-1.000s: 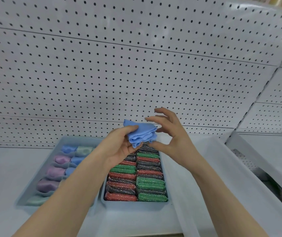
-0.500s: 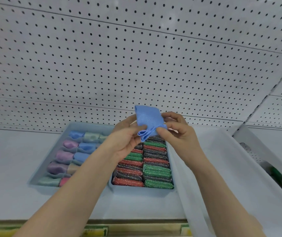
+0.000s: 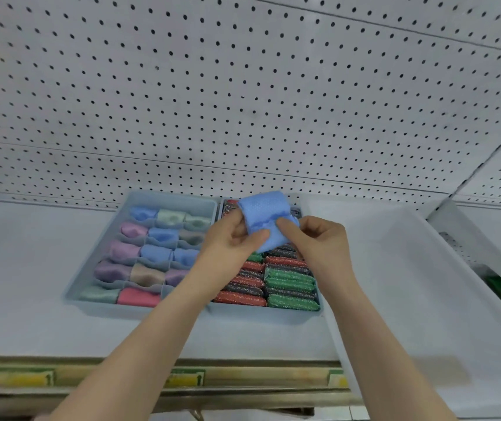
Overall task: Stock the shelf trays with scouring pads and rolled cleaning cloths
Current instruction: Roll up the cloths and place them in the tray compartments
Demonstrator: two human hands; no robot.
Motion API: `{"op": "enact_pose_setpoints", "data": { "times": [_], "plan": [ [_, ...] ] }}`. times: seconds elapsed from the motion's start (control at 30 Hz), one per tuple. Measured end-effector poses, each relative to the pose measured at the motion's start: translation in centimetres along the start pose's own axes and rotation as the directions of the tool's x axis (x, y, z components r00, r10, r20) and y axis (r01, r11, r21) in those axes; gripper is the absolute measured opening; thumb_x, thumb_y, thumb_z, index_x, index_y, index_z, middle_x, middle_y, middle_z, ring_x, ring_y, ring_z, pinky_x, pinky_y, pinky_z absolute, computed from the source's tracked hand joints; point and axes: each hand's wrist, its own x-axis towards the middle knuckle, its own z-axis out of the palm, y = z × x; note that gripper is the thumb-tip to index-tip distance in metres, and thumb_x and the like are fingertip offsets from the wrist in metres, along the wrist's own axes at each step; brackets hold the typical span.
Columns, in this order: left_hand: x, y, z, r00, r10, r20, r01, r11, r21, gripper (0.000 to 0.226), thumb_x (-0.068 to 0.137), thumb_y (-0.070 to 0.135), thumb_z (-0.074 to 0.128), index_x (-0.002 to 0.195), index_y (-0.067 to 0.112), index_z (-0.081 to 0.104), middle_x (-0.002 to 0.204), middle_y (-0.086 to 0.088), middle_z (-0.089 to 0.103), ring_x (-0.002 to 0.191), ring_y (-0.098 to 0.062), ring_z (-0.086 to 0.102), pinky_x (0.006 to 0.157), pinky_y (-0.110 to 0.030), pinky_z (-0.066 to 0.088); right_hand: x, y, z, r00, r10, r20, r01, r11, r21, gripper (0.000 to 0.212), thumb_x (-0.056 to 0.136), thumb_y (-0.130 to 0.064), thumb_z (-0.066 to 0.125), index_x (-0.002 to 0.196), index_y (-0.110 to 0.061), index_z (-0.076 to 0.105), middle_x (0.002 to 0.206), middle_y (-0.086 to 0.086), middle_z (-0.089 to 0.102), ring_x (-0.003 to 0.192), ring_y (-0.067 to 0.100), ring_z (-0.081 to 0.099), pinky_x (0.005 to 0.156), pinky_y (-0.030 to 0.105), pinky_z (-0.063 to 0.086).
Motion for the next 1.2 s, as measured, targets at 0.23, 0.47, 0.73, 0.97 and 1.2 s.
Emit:
{"op": "enact_pose_setpoints", "data": {
  "times": [0.23, 0.47, 0.73, 0.97, 1.2],
  "plan": [
    [-1.7, -1.5, -3.0, 0.99, -0.025, 0.136, 0.036, 0.996, -0.082, 0.038, 0.093, 0.005, 0.058, 0.126, 0.023, 0.055, 0.12, -0.001, 0.068, 0.113, -0.014, 0.063, 0.09, -0.033, 0.054, -0.7, 1.3, 0.5, 0.892, 0.121, 0.435, -0.228, 0.952, 0.203, 0.036, 0.086, -0.021, 0.067, 0.122, -0.017, 0.061, 0.107, 0.001, 0.07, 0.089, 0.016, 0.065, 0.065, 0.024, 0.049],
    [-3.4, -2.6, -5.7, 0.993, -0.114, 0.038, 0.115, 0.993, -0.031, 0.034, 0.095, -0.006, 0.045, 0.082, 0.019, 0.063, 0.094, 0.009, 0.064, 0.087, -0.022, 0.062, 0.071, -0.028, 0.055, -2.1, 3.1, 3.7, 0.895, 0.074, 0.439, -0.193, 0.953, 0.233, 0.056, 0.086, 0.02, 0.047, 0.064, -0.024, 0.074, 0.086, -0.016, 0.064, 0.083, 0.013, 0.058, 0.065, 0.026, 0.042],
    [-4.1, -4.1, -9.1, 0.969, -0.226, -0.097, 0.235, 0.968, 0.091, 0.024, 0.085, 0.007, 0.065, 0.082, 0.031, 0.069, 0.098, -0.003, 0.068, 0.082, -0.024, 0.061, 0.086, -0.049, 0.055, -2.4, 3.2, 6.9, 0.891, 0.149, 0.428, -0.175, 0.984, 0.023, 0.015, 0.087, -0.012, 0.055, 0.079, -0.011, 0.067, 0.094, 0.007, 0.059, 0.086, 0.024, 0.058, 0.076, 0.042, 0.055],
    [-4.9, -4.0, -12.8, 0.983, -0.176, -0.057, 0.183, 0.969, 0.165, 0.029, 0.087, 0.003, 0.065, 0.101, 0.028, 0.064, 0.097, 0.008, 0.071, 0.085, -0.002, 0.068, 0.06, -0.013, 0.05, -1.4, 3.4, 10.3, 0.825, 0.183, 0.535, 0.005, 0.943, -0.332, 0.015, 0.084, -0.024, 0.074, 0.098, -0.024, 0.07, 0.085, -0.001, 0.072, 0.075, 0.025, 0.066, 0.07, 0.043, 0.054],
    [-6.5, -8.1, -21.4, 0.978, 0.171, -0.12, 0.028, 0.462, 0.886, 0.034, 0.082, 0.006, 0.068, 0.112, 0.022, 0.068, 0.117, 0.001, 0.061, 0.11, -0.02, 0.052, 0.093, -0.025, 0.04, -3.0, 3.9, 14.3, 0.784, -0.045, 0.619, 0.513, 0.61, -0.604, 0.018, 0.074, -0.013, 0.069, 0.089, -0.02, 0.063, 0.079, 0.001, 0.066, 0.075, 0.022, 0.059, 0.06, 0.032, 0.042]
  ]
}}
